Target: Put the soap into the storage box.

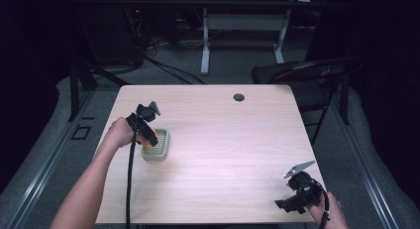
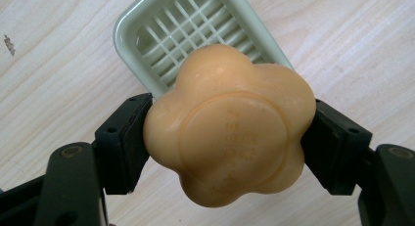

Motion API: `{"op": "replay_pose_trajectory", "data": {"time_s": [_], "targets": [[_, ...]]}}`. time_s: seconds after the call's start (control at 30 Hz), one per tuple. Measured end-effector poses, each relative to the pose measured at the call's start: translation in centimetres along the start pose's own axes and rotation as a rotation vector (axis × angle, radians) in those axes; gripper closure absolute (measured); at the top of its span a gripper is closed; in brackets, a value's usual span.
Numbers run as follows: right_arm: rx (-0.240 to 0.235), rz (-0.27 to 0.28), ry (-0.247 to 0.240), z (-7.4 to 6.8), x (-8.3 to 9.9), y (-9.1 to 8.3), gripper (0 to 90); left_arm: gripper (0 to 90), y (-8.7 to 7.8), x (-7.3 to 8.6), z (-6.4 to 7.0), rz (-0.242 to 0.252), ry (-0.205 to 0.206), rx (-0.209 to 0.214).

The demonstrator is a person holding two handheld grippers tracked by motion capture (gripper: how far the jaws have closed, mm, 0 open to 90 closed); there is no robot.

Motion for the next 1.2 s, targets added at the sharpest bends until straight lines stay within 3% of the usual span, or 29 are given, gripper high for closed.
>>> {"op": "replay_pose_trajectory", "data": {"time_s": [0.53,0.6,0.63,1.2], "targets": [[-0.002,-0.017,-0.009,0.0,0.0,0.1,15.3,26.7,1.8,-1.2,-0.1,-0.024,0.009,0.003],[-0.002,0.021,0.022,-0.3,0.1,0.3,15.3,26.7,2.1,-1.4,-0.1,-0.025,0.011,0.003],[-0.007,-0.014,-0.006,-0.1,0.0,0.1,15.3,26.7,2.3,-1.5,-0.1,-0.030,0.012,0.003],[-0.009,-0.011,-0.004,-0.2,0.0,0.2,15.3,26.7,3.9,-1.9,-0.5,-0.053,0.005,-0.008]]}}
Point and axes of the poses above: each handheld gripper's, and its own axes: y roughly forward along the jaws, x roughly out of its underside, z roughly to its right, the point moved 2 cm from there along y, roughly forward along the jaws, and after that the axes turned 2 degrees about z, right-handed, at the moved point
